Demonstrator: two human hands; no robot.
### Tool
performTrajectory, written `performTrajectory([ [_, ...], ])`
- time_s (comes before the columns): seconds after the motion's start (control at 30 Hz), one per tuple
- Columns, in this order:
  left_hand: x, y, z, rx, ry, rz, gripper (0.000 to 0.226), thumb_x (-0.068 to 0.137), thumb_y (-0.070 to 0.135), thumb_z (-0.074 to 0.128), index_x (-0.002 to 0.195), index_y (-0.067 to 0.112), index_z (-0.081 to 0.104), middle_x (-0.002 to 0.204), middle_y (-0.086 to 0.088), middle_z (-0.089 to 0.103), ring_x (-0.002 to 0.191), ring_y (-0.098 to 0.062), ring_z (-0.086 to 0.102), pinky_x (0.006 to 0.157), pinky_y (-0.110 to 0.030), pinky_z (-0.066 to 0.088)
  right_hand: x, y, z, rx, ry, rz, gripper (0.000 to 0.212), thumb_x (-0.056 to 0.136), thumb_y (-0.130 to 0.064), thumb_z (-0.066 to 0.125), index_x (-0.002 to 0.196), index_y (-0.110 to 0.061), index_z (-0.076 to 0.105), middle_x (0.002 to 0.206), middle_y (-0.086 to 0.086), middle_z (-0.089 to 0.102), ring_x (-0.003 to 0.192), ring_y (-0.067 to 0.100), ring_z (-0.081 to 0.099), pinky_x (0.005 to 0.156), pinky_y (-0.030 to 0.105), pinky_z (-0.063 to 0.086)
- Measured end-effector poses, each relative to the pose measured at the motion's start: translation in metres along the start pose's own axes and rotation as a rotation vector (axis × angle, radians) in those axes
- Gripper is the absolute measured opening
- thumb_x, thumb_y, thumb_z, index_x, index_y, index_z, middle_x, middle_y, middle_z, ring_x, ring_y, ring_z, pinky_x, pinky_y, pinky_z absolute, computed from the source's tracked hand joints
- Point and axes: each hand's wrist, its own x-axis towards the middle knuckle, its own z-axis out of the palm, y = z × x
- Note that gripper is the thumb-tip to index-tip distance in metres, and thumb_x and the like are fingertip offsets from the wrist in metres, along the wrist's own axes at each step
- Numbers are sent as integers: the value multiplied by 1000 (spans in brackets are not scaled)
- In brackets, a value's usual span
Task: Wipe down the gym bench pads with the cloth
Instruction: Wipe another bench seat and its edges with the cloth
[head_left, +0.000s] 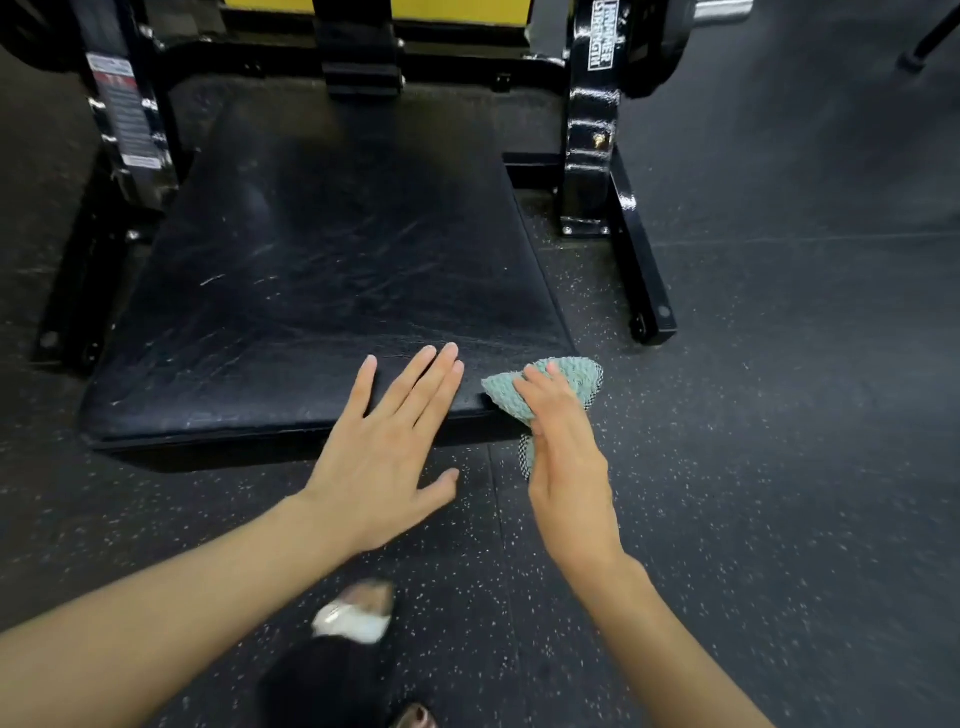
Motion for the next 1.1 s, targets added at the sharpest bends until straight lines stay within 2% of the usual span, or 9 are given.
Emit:
performTrajectory([
  [0.23, 36, 42, 0, -110, 23, -194, 92, 82, 58, 35, 154, 3, 22, 165, -10, 13, 152, -23, 13, 117, -57, 10, 34, 30, -24, -27, -116, -46, 60, 91, 22, 45, 141, -10, 49, 148, -3, 44, 147, 13, 29, 120, 30, 26],
  [0.3, 44, 50, 0, -133, 18, -255, 97, 79, 61, 37, 155, 4, 21, 165, -10, 13, 152, -23, 12, 117, -58, 11, 50, 39, -31, -56, -194, -90, 62, 89, 22, 48, 141, -12, 49, 150, -3, 44, 147, 12, 28, 120, 23, 22],
  [0.47, 61, 63, -2, -181, -9, -383, 109, 72, 73, 40, 154, 3, 25, 164, -10, 16, 152, -24, 15, 115, -62, 16, 102, 56, -35, -144, -393, -272, 70, 80, 25, 58, 142, -6, 48, 153, 5, 42, 147, 19, 27, 120, 20, 15],
  [0.53, 69, 70, -5, -191, -42, -434, 113, 71, 76, 39, 154, 1, 23, 164, -11, 16, 152, -25, 14, 115, -63, 17, 126, 59, -29, -162, -409, -311, 64, 81, 21, 60, 140, -3, 50, 150, 9, 45, 144, 23, 32, 118, 22, 22],
  [0.6, 76, 75, -8, -207, -69, -487, 118, 68, 79, 39, 154, 0, 21, 164, -12, 13, 152, -25, 13, 115, -64, 18, 147, 59, -21, -196, -418, -341, 60, 83, 17, 61, 139, -2, 51, 149, 10, 47, 143, 26, 36, 110, 33, 41],
  [0.67, 80, 78, -11, -234, -106, -524, 123, 65, 82, 40, 154, 0, 19, 165, -12, 12, 152, -25, 12, 115, -65, 19, 164, 63, -14, -219, -463, -391, 58, 86, 14, 59, 140, -2, 48, 150, 12, 45, 143, 28, 35, 105, 41, 48],
  [0.83, 87, 84, -17, -218, -147, -580, 130, 62, 87, 40, 154, -1, 17, 165, -13, 10, 152, -26, 10, 116, -64, 19, 196, 67, -7, -171, -603, -293, 55, 99, 6, 41, 150, -15, 37, 161, -3, 27, 151, 14, 12, 117, 26, 27],
  [0.97, 91, 87, -18, -228, -176, -624, 134, 58, 88, 40, 154, -3, 16, 165, -14, 8, 152, -26, 10, 116, -64, 16, 168, 63, -22, -34, -624, -331, 49, 97, -4, 35, 146, 1, 41, 155, 15, 36, 148, 28, 25, 120, 41, 24],
  [1.1, 96, 93, -19, -264, -149, -671, 128, 62, 83, 40, 154, -3, 16, 164, -15, 8, 153, -27, 8, 117, -63, 16, 124, 60, -53, -77, -710, -380, 53, 101, -22, 36, 149, -2, 36, 160, 8, 29, 152, 21, 12, 122, 43, 21],
])
